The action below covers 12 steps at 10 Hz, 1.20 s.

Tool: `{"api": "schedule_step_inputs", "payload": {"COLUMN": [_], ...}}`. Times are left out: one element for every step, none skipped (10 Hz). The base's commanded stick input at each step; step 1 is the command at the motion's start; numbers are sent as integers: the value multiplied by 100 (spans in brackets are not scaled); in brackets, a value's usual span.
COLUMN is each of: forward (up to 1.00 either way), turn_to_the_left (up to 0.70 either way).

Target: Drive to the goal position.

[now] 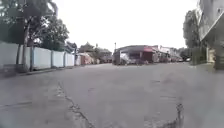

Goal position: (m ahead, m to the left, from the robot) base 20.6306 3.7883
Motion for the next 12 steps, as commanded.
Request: {"api": "schedule_step_inputs", "payload": {"forward": [100, 100, 100, 100, 100, 100, 100, 100, 100, 100, 100, 100], "turn_to_the_left": [1, 1, 1, 1, 1, -21, -39, -19, 1, 1, 1, 1]}}
